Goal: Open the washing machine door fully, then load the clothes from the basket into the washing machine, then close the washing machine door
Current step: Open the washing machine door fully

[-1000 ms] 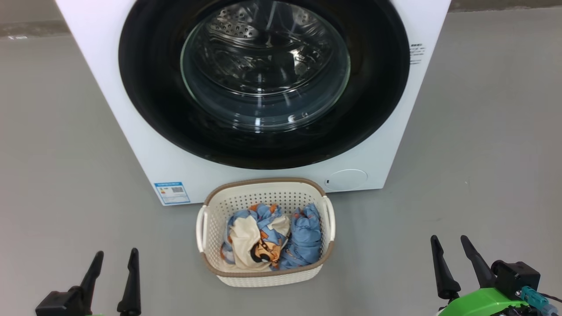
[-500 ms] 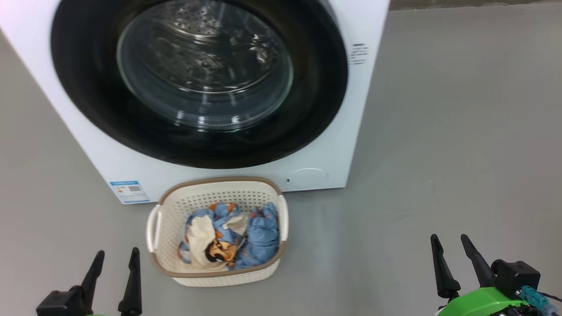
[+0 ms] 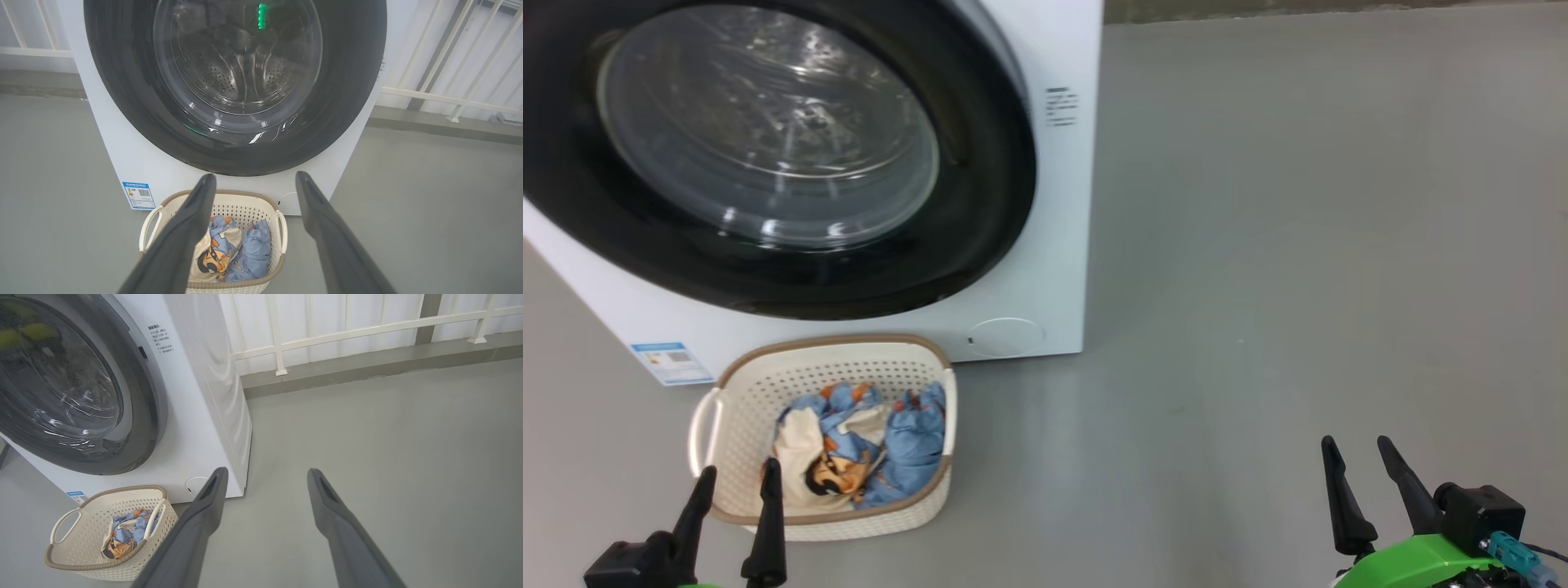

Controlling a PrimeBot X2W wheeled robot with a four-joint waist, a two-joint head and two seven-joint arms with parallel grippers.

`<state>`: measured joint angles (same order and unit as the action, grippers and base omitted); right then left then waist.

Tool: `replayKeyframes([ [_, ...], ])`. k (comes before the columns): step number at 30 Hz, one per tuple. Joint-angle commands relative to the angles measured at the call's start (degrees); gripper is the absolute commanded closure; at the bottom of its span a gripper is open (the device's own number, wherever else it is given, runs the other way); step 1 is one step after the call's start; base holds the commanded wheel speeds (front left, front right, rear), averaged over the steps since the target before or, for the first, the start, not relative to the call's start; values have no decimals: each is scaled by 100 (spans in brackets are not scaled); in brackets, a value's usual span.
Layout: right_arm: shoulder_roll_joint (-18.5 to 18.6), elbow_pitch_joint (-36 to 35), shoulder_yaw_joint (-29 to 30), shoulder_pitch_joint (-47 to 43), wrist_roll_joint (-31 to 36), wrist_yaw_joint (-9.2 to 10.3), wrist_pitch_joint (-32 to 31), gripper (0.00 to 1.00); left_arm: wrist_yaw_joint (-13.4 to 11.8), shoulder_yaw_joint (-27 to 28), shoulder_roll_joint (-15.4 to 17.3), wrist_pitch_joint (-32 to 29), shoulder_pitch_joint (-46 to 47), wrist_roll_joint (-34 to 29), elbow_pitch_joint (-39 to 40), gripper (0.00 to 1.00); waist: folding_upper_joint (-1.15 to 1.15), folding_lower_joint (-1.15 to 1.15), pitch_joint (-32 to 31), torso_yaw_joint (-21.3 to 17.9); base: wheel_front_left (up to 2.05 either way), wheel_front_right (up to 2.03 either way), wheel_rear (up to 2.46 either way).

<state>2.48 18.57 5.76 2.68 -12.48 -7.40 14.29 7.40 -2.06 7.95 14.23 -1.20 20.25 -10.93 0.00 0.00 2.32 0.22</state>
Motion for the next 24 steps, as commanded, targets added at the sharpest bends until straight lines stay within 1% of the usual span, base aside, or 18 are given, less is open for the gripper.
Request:
replayKeyframes([
  [1, 41, -134, -178, 220, 4, -9, 71, 0, 9, 214, 111, 77, 194, 26, 147, 0, 0, 0, 0, 0, 94, 94, -188],
  [8, 41, -150, -180, 213, 2, -9, 71, 0, 9, 185, 127, 77, 193, 15, 161, 0, 0, 0, 3, 8, 67, 67, -134],
  [14, 40, -174, -195, 238, -43, -9, 71, 0, 9, 158, 108, 77, 178, 15, 147, 0, 0, 0, -2, 19, 19, 19, -39],
  [15, 40, -175, -199, 260, -116, -9, 71, 4, 9, 159, 102, 77, 175, 19, 149, 0, 0, 0, -1, 18, 0, 0, 0],
  [16, 40, -180, -215, 284, -174, -9, 71, 44, 9, 157, 97, 77, 173, 23, 151, 0, 0, 0, -1, 20, 0, 0, 0],
  [17, 40, -200, -245, 318, -216, -9, 71, 62, 9, 156, 92, 77, 171, 25, 154, 0, 0, 0, 7, 19, 0, 0, 0],
  [18, 40, -226, -270, 356, -306, -9, 71, 84, 9, 154, 86, 77, 170, 26, 156, 0, 0, 0, 11, 21, 0, 0, 0],
  [19, 40, -244, -287, 400, -453, -9, 71, 100, 9, 152, 79, 77, 170, 28, 161, 0, 0, 0, 20, 23, 0, 0, 0],
  [21, 40, -297, -341, 527, -832, -9, 71, 100, 9, 148, 68, 77, 175, 33, 172, 0, 0, 0, 40, 27, 0, 0, 0],
  [24, 40, -496, -393, 816, -1592, -9, 71, 100, 9, 147, 55, 77, 199, 42, 187, 0, 0, 0, 84, 37, 0, 0, 0],
])
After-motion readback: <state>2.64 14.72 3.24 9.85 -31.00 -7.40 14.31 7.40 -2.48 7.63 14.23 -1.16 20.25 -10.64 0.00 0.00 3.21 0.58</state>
